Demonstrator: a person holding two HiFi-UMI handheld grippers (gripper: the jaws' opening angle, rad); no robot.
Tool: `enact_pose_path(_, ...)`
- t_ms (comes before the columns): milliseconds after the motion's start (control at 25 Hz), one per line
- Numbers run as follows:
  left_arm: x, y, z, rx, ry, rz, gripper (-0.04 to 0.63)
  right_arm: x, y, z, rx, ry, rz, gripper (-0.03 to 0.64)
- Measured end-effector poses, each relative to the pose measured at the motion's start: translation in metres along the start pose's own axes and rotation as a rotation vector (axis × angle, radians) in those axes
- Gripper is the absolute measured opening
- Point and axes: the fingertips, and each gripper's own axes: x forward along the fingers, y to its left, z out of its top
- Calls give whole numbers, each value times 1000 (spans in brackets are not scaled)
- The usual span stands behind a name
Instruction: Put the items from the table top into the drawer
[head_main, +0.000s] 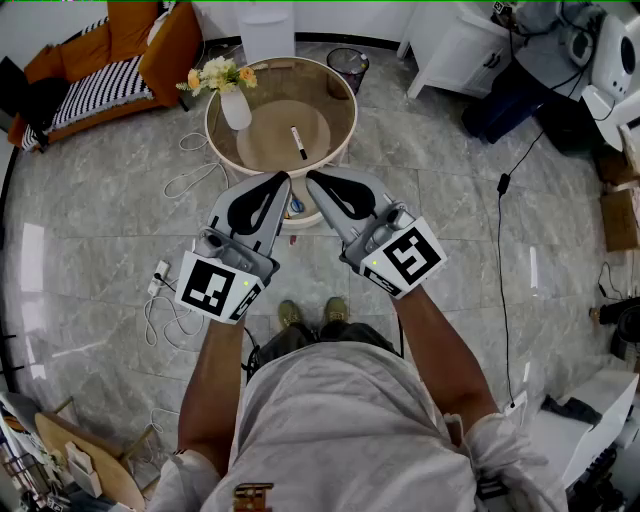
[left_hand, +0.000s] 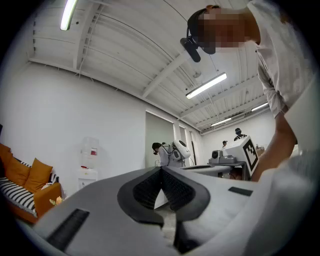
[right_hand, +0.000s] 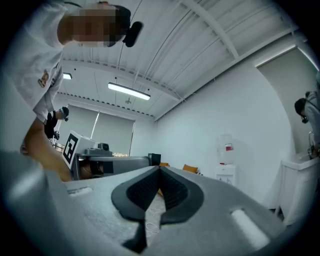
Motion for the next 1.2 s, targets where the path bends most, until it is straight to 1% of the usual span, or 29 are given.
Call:
enact_pose_path(280, -6, 11, 0, 1, 0, -2, 0, 12, 6, 0, 15, -9, 16, 0)
enact_pose_path(480, -15, 22, -7, -4, 11, -1, 0, 20, 10, -9, 27, 0, -1, 0)
enact_pose_path(800, -30, 47, -15, -16, 17, -22, 0, 46, 15, -19, 27, 30, -38, 0)
enact_pose_path(1000, -34, 66, -19, -17, 13, -36, 0, 57, 7, -26, 24, 55, -93, 0)
enact_pose_path(1200, -29, 87, -29, -23, 21, -16, 0, 67, -4, -37, 13, 87, -115, 0)
